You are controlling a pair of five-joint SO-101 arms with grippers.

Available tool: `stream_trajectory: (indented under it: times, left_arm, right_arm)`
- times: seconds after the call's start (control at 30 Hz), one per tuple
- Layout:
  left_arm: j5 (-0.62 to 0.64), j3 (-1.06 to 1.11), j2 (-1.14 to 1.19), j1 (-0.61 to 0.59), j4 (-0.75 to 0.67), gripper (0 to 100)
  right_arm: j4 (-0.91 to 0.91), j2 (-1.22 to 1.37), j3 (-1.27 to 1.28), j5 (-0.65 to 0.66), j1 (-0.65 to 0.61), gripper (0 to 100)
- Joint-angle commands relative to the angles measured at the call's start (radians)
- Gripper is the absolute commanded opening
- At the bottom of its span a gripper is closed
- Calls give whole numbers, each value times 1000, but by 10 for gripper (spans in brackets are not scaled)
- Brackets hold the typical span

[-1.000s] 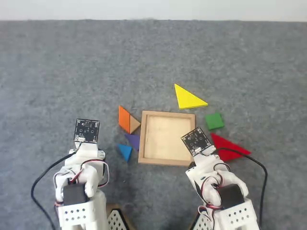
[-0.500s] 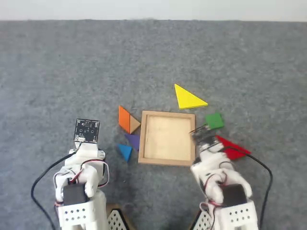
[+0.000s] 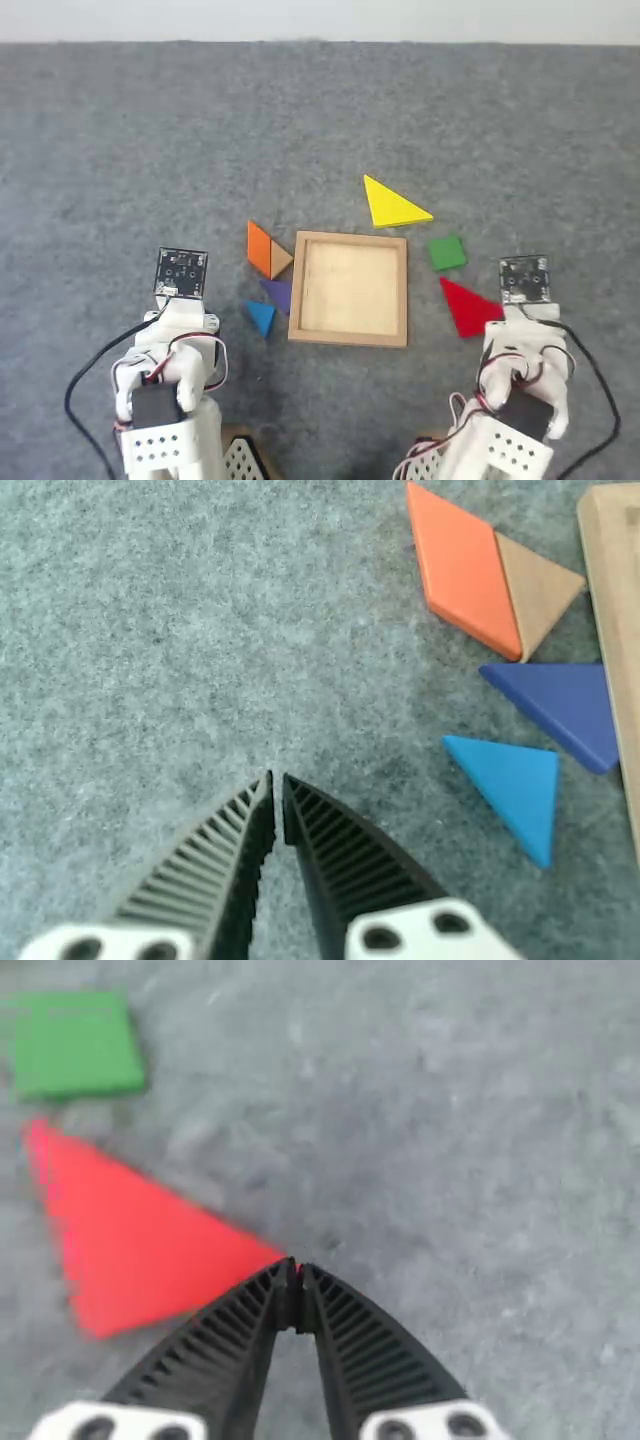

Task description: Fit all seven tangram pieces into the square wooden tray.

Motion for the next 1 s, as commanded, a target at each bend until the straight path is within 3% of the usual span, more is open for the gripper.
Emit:
stream_trajectory:
  times: [0.0,0.2,0.33,0.47,0.63,0.8,0.97]
  left_arm:
    - [-6,-8,-12,0,5,15]
    - [-6,-8,-12,0,5,15]
    - [-6,-8,-12,0,5,15]
    - [-6,-8,-12,0,5,15]
    - [-6,-8,-12,0,5,15]
    - [-6,-8,-12,0,5,15]
    - [-6,-8,-12,0,5,15]
  right_arm:
    - [97,-2,-153,20,-79,7]
    - [136,193,-241,94,-128,7]
    - [133,552,-404,181,-131,7]
    - [283,966,-672,390,-179,7]
    - [369,1345,-977,425,-245,9]
    - [420,1484,-1017,559,-288,76]
    - [380,1463,-1011,523,-297,203]
